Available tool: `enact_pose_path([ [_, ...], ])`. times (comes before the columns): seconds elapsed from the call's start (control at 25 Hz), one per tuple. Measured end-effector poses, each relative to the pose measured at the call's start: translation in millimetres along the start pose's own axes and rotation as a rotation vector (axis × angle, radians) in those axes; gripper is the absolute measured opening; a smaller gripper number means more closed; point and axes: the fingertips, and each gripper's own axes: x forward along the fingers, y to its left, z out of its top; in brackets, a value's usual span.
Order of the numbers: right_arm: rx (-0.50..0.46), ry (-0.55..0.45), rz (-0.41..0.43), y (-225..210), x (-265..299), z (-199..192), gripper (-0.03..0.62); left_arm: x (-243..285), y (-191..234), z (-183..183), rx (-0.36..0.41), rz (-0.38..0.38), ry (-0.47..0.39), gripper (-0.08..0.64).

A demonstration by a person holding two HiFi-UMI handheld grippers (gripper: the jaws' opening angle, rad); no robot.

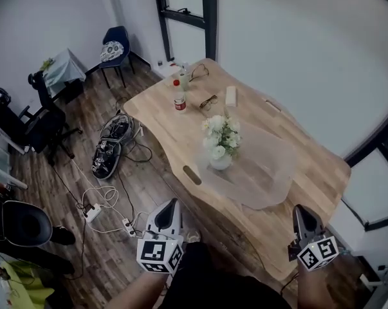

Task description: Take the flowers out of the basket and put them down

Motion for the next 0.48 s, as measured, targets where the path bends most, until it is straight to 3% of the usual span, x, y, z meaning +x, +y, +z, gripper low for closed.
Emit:
enact_pose_path([
  [0.32, 0.010, 0.009, -0.096, -8, 78, 31, 0.021, 104, 44, 29, -0.002, -0.121, 0.060, 0.005],
  [0.48, -0.010, -0.024, -0.110, -6, 111, 53, 0.021, 138, 56, 42, 0.030, -0.180, 0.040, 0.005],
])
